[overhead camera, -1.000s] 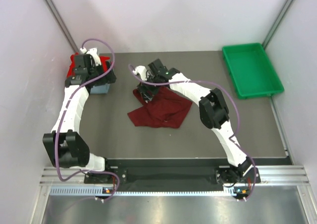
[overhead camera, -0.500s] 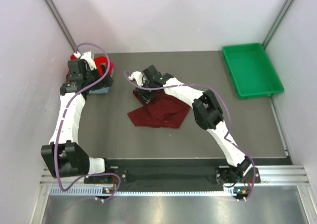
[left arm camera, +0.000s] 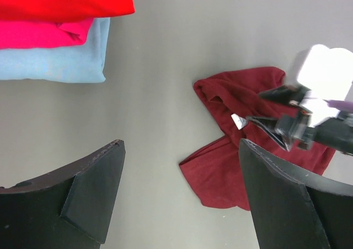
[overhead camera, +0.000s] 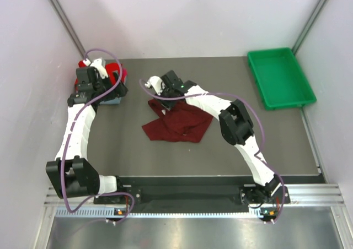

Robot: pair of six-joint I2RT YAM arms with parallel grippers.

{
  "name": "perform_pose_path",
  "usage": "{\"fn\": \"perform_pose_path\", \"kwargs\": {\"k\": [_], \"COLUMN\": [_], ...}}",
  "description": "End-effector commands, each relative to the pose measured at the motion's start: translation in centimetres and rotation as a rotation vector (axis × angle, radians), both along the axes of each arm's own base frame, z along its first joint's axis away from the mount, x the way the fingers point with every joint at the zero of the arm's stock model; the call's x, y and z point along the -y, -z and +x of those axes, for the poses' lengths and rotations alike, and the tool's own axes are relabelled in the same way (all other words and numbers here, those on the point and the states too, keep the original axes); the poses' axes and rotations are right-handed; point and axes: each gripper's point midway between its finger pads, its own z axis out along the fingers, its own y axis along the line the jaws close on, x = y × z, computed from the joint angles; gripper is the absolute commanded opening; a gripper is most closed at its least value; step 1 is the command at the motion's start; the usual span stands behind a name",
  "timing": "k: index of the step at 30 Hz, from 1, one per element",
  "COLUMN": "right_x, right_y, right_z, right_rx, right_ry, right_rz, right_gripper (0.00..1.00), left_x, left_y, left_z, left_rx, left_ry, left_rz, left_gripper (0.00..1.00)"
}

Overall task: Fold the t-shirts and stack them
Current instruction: Flatten the tshirt out

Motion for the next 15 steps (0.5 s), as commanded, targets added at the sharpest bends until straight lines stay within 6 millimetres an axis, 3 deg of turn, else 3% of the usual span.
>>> {"fn": "perform_pose_path", "kwargs": {"k": [1,4,15], "right_x": [-0.8,-1.4,-2.1], "right_y": [-7.7,-7.5,-2.5], "right_z": [0.5,0.0,-1.5], "right_rx": [0.140,0.120,0.045], "right_ry": [-0.007,-0.034,-0.064], "right_rz": [0.087,0.097,0.033], "right_gripper": [0.49,0.53,0.52], "left_x": [0.2,0.2,-0.1], "left_y": [-1.9,-2.1,-1.9], "left_z": [0.6,0.4,-0.2], "left_rx": [0.080,0.086,0.080], "left_ry": [0.013,0.011,0.003], "left_rz": [-0.007,-0.006,0.005], "left_gripper": [0.88,0.88,0.89]}}
